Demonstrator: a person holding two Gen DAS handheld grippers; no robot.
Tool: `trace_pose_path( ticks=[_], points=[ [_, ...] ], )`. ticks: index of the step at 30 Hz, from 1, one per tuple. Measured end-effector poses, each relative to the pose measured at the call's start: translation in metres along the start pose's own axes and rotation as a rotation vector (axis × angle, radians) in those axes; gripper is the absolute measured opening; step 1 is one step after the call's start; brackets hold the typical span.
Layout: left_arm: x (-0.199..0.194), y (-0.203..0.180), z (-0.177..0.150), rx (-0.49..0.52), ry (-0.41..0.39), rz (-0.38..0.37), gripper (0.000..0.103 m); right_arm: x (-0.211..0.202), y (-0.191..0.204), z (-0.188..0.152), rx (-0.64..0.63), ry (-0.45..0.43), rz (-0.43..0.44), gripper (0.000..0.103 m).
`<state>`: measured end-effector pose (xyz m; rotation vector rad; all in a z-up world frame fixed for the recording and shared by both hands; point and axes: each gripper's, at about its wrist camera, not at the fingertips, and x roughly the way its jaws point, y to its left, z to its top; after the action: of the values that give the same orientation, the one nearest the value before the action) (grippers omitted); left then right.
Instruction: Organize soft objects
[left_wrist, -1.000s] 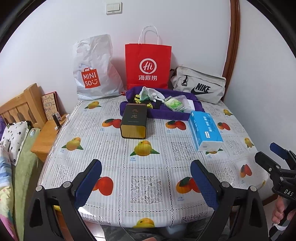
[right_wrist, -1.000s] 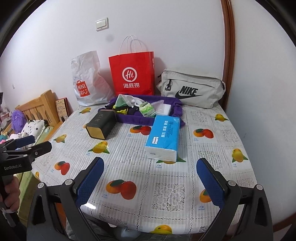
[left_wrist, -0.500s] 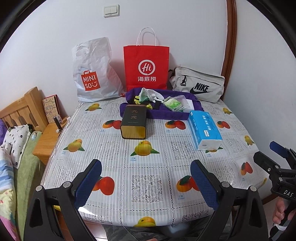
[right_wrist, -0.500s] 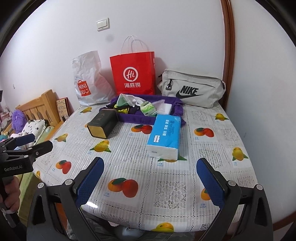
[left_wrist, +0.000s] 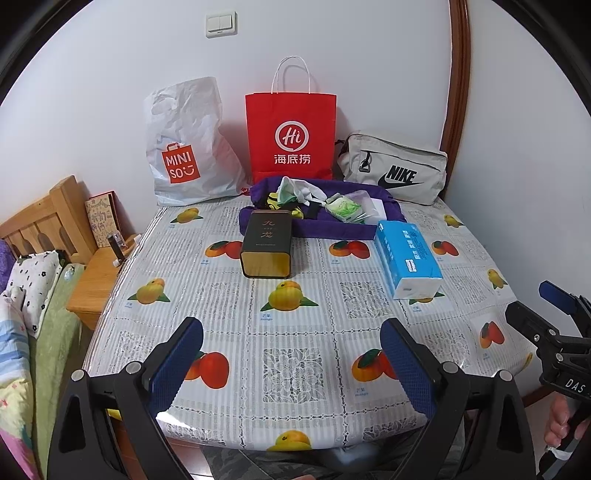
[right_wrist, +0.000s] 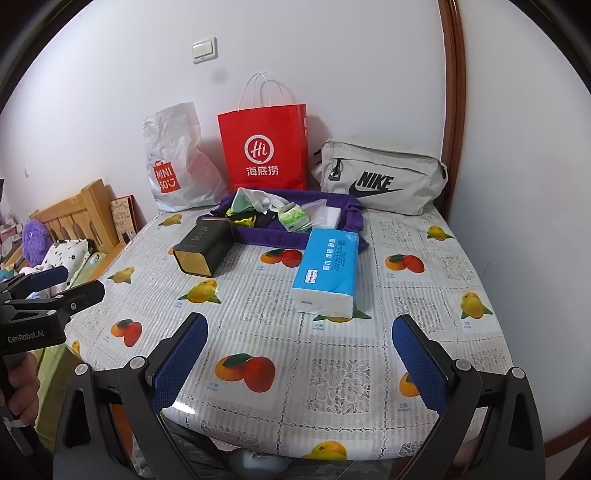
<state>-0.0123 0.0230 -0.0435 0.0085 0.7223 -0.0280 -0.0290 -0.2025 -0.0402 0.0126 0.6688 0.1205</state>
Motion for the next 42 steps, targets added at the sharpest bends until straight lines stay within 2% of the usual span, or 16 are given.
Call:
trace_pose_path(
  ticks=[42],
  points=[
    [0.0017, 0.0019, 0.0013, -0.007, 0.001, 0.002, 0.097, 0.0019, 0.0009, -0.0017, -0.002, 0.002, 0.001, 0.099]
  ],
)
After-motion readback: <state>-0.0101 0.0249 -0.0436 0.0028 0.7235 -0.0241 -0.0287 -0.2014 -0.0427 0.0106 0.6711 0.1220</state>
